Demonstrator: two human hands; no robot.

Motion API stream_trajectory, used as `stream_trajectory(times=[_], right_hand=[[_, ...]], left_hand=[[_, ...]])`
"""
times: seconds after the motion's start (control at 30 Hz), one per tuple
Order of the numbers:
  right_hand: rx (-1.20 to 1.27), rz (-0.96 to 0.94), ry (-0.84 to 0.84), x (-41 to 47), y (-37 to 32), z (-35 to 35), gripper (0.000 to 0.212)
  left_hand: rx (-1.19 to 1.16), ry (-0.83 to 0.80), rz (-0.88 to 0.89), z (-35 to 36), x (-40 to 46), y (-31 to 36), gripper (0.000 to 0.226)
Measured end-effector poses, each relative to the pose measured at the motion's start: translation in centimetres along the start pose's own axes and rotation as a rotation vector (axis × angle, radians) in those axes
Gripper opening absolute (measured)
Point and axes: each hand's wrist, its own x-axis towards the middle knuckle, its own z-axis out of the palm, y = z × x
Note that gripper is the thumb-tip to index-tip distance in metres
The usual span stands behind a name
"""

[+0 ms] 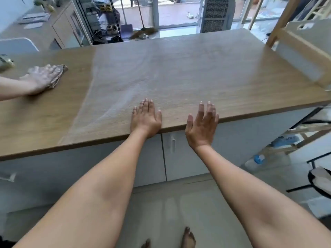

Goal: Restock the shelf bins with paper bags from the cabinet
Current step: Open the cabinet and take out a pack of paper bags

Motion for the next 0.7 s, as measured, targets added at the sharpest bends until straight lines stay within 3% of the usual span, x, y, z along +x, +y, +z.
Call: stream_trajectory(times=[0.07, 0.17, 0.23, 0.4, 0.57, 0.7], right_hand=[[0.03, 0.101, 0.154, -1.8, -0.2, 0.4, 0.053], [0.058, 0.205, 0.231, -4.8, -1.7, 0.7, 0.05], [0.101, 0.298, 0.194, -5.2, -2.7, 0.7, 0.044], [0.505, 0.676, -0.18, -6.2, -6.0, 0.6, 0.03], [0.579, 0.729, -0.276, -7.0, -7.6, 0.1, 0.033], [0.52, 0.768, -0.312, -6.7, -7.6, -0.8, 0.048]], left_hand=[[0.018, -0.007, 0.018, -0.2, -0.2, -0.2, 0.065], [0.032, -0.039, 0.054, -0.3, -0.4, -0.4, 0.067], [0.035, -0.05, 0.084, -0.3, -0.7, -0.5, 0.067], [0.075, -0.06, 0.149, -0.3, -0.7, -0.8, 0.067], [0.077, -0.059, 0.158, -0.1, -0.9, -0.9, 0.068], [0.057, -0.048, 0.165, -0.2, -0.6, -0.7, 0.068]])
